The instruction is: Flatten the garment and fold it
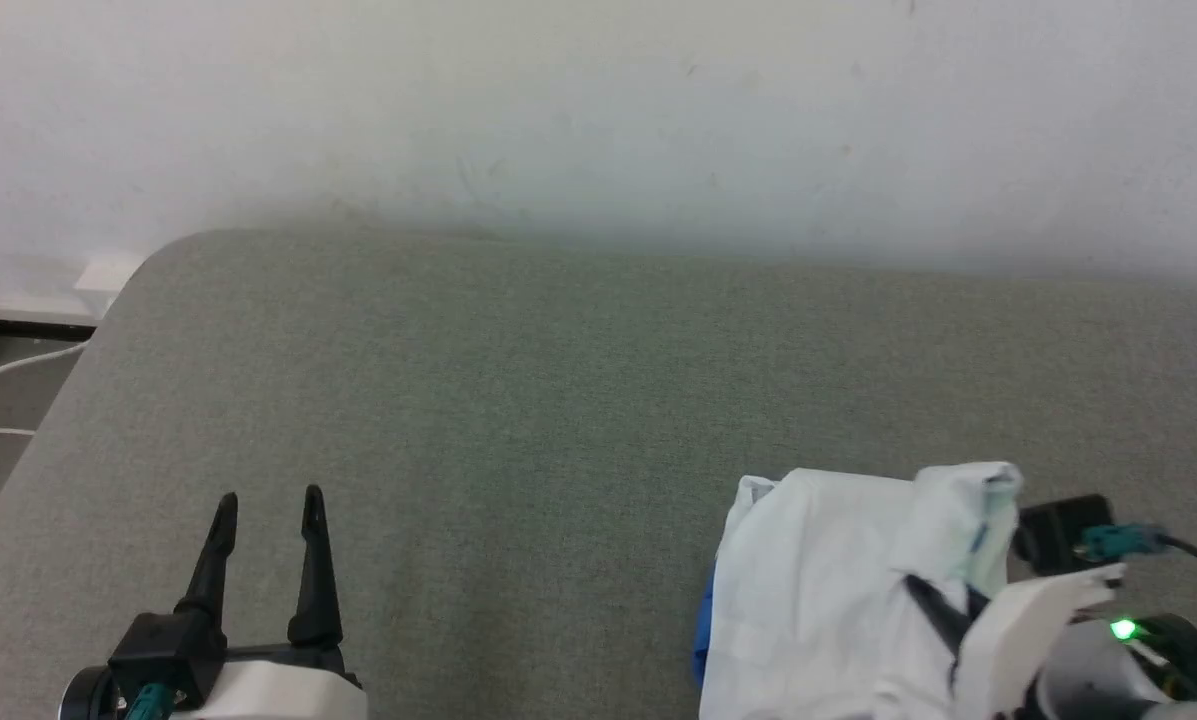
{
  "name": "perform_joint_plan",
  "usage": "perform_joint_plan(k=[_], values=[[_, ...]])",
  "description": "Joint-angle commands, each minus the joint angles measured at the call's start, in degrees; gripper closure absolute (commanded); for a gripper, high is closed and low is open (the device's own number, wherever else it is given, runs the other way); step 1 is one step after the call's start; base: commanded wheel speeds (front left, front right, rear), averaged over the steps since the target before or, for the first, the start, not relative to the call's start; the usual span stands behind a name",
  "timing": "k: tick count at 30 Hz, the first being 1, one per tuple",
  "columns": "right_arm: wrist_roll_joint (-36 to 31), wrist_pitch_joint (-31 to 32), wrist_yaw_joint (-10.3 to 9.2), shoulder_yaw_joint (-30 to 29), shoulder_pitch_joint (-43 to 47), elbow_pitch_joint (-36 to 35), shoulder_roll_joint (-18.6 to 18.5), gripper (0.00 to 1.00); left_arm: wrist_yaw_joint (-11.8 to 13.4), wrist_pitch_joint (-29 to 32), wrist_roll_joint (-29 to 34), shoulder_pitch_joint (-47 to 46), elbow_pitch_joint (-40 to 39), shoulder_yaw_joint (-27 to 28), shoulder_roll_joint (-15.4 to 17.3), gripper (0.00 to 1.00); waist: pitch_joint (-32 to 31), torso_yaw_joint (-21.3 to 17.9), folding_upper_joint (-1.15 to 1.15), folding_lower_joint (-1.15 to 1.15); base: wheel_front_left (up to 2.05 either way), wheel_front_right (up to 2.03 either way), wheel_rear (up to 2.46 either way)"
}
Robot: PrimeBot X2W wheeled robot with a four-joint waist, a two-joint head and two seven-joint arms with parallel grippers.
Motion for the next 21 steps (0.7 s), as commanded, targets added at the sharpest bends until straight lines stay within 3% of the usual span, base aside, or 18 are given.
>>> perform_joint_plan(k=[1,12,21], values=[[-0.3,0.3,-0.12,1.9,-1.3,-0.2,1.1,1.0,0.1,-0.3,-0.3,0.4,-0.1,0.0,-0.2,0.0,0.1,0.9,0.0,0.0,0.0,0.0,0.0],[-4.3,-3.2,-0.12,11.1,-7.3,9.6,4.8,1.0,0.5,-0.3,-0.8,-0.6,-0.1,-1.2,-0.3,0.0,1.8,4.9,0.0,0.0,0.0,0.0,0.0],[-6.6,-6.9,-0.12,13.8,-11.6,20.5,5.9,1.0,0.7,-0.3,-1.5,-1.6,0.4,-1.9,-0.3,0.0,4.2,6.7,0.0,0.0,0.0,0.0,0.0]])
